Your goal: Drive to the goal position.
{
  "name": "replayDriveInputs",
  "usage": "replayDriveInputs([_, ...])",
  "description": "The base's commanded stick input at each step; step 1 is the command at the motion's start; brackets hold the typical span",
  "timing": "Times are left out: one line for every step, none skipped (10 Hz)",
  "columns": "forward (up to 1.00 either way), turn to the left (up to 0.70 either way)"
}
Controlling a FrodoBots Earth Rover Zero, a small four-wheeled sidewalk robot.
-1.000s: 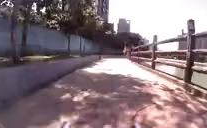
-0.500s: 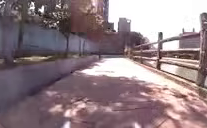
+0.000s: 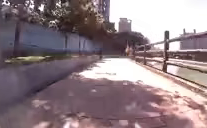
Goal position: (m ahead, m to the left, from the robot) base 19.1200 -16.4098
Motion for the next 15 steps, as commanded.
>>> replayDriveInputs([0.7, 0.0])
replayDriveInputs([0.7, -0.04])
replayDriveInputs([0.7, -0.35])
replayDriveInputs([0.7, -0.35])
replayDriveInputs([0.7, -0.35])
replayDriveInputs([0.7, -0.22])
replayDriveInputs([0.7, -0.08])
replayDriveInputs([0.7, 0.0])
replayDriveInputs([0.7, 0.0])
replayDriveInputs([0.7, 0.0])
replayDriveInputs([0.7, 0.0])
replayDriveInputs([0.7, 0.0])
replayDriveInputs([0.7, 0.0])
replayDriveInputs([0.7, 0.0])
replayDriveInputs([0.7, 0.0])
